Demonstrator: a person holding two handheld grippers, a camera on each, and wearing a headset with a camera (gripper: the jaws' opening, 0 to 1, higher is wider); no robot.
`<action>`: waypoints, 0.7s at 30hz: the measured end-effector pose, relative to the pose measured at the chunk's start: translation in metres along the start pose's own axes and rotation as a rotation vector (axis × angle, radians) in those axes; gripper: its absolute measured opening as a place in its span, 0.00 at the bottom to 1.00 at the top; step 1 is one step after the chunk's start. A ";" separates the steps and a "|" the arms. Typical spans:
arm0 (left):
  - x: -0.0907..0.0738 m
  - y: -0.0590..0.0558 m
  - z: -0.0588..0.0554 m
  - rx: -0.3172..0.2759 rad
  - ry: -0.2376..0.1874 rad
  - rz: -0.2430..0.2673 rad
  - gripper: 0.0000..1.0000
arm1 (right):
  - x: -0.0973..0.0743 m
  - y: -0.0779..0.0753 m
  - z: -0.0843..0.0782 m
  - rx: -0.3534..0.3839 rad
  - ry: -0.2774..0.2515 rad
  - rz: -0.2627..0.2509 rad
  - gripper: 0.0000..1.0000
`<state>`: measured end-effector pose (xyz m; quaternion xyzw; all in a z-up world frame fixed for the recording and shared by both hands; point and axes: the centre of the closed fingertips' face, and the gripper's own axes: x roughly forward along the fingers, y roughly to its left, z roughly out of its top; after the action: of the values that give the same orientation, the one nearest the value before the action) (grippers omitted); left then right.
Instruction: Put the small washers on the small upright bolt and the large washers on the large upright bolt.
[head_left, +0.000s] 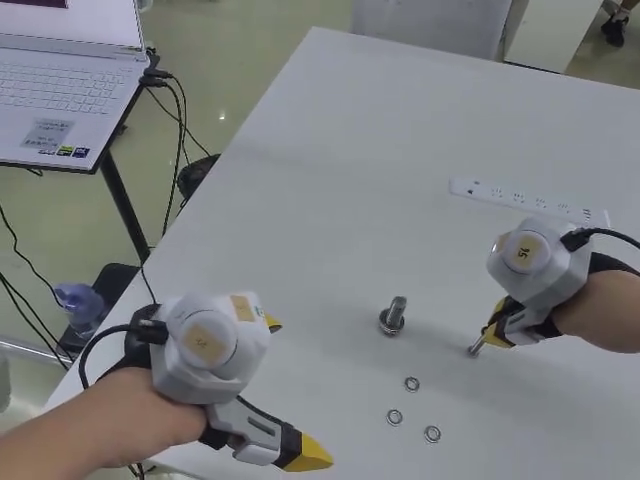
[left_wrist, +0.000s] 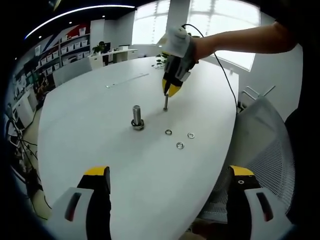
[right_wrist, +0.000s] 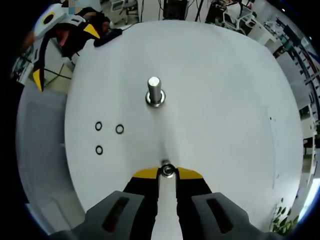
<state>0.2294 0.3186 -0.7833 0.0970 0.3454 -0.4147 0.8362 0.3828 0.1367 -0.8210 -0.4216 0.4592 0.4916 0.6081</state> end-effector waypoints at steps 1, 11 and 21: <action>0.000 0.000 0.000 -0.001 0.001 -0.001 0.97 | 0.001 0.000 0.000 -0.001 0.001 0.000 0.12; -0.002 -0.001 -0.007 -0.011 0.020 -0.003 0.95 | 0.020 -0.003 -0.002 0.005 0.006 0.008 0.13; -0.001 -0.004 -0.010 -0.022 0.027 -0.010 0.94 | 0.035 0.008 -0.006 0.013 0.023 0.032 0.13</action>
<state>0.2202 0.3213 -0.7894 0.0917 0.3617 -0.4139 0.8303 0.3772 0.1391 -0.8565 -0.4156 0.4760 0.4934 0.5977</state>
